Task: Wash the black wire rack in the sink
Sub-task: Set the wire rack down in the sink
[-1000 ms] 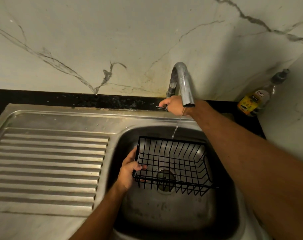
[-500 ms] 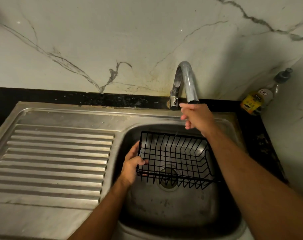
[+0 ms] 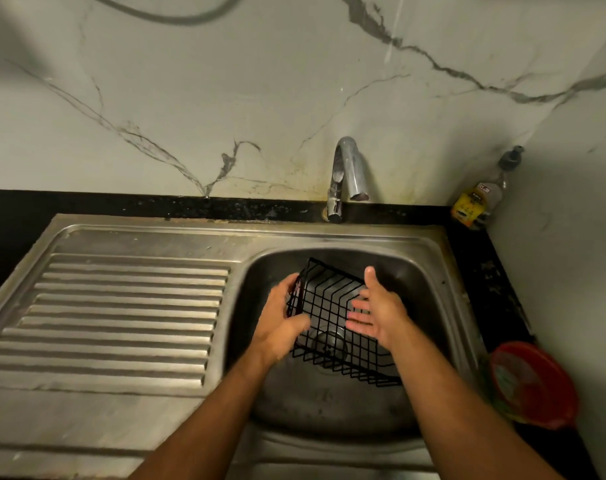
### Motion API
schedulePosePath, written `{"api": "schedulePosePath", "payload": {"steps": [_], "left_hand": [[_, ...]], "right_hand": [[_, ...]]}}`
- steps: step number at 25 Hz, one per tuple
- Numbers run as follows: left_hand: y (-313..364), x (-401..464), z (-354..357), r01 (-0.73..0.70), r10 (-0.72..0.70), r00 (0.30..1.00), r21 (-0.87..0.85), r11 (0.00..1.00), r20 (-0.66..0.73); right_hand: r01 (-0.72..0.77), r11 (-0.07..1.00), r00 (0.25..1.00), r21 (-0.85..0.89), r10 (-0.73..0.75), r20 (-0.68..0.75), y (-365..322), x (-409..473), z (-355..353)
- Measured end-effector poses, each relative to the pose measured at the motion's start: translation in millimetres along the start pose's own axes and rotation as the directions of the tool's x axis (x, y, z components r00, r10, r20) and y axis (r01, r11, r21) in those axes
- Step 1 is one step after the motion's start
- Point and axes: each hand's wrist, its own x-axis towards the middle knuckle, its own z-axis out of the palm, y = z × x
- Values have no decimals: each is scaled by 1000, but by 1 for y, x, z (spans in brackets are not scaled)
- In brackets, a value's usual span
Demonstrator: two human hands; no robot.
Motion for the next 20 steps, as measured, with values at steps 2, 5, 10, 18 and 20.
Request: {"api": "schedulePosePath", "payload": {"steps": [2,5,10,18,20], "left_hand": [[17,-10,4,-64,53,997,207,976,59],[38,-27,8,-225,129,969,537,813,211],[44,-52,19,-459,194,888,815,355,416],[24,-63,21,-703,130,657,666,-250,743],[16,-62,11,-732,162,603,622,-279,781]], "right_hand": [[-76,981,995,179,62,83,-6,-6,1],[-124,958,985,258,88,146,-13,-17,-5],[-136,986,967,100,110,231,22,-25,-26],[-128,978,975,-166,155,162,22,-48,-29],[-119,983,975,-141,142,170,29,-53,-27]]}}
